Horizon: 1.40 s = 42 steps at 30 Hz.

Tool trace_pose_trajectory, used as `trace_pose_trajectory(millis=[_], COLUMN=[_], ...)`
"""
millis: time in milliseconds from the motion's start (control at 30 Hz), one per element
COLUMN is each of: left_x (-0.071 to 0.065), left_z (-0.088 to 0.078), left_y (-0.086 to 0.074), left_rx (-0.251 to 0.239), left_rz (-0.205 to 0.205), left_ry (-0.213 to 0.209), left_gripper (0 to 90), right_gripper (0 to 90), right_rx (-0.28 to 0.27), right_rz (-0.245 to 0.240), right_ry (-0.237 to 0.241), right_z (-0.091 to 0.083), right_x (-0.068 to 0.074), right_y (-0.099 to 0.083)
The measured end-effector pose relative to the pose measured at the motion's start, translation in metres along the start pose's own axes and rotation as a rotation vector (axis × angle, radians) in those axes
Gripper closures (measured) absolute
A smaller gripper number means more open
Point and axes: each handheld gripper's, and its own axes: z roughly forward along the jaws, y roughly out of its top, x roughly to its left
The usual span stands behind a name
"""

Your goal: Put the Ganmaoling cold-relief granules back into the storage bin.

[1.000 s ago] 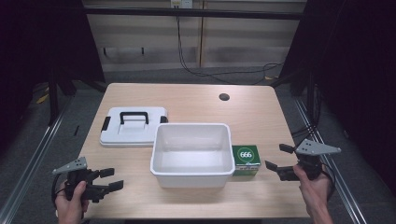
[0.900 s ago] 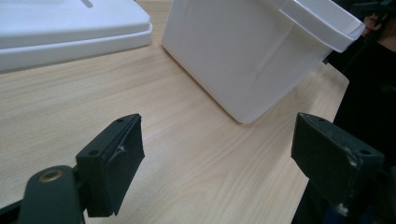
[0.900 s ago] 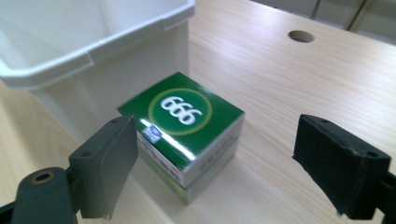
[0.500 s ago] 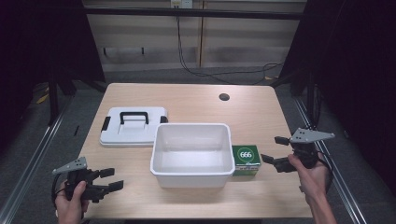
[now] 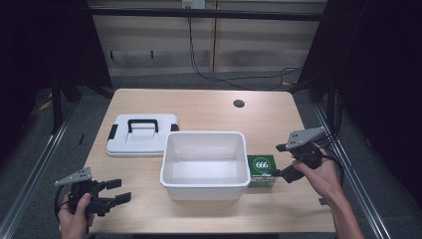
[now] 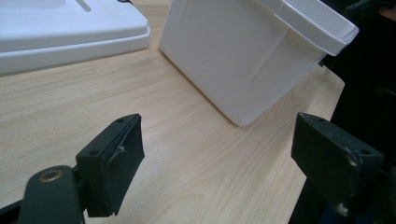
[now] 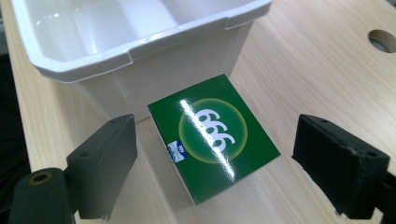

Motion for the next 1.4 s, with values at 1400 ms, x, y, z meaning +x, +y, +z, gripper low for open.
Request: trace_pose_trajectory(millis=[1400], left_x=[0.001], left_z=[0.000], left_y=[0.000], left_rx=[0.000], left_rz=[0.000], left_ry=[-0.006], left_gripper=[17.0], right_gripper=[8.9], right_rx=[0.460], right_rz=[-0.298], right_ry=[0.174], right_z=[0.057], right_x=[-0.014], right_y=[0.044])
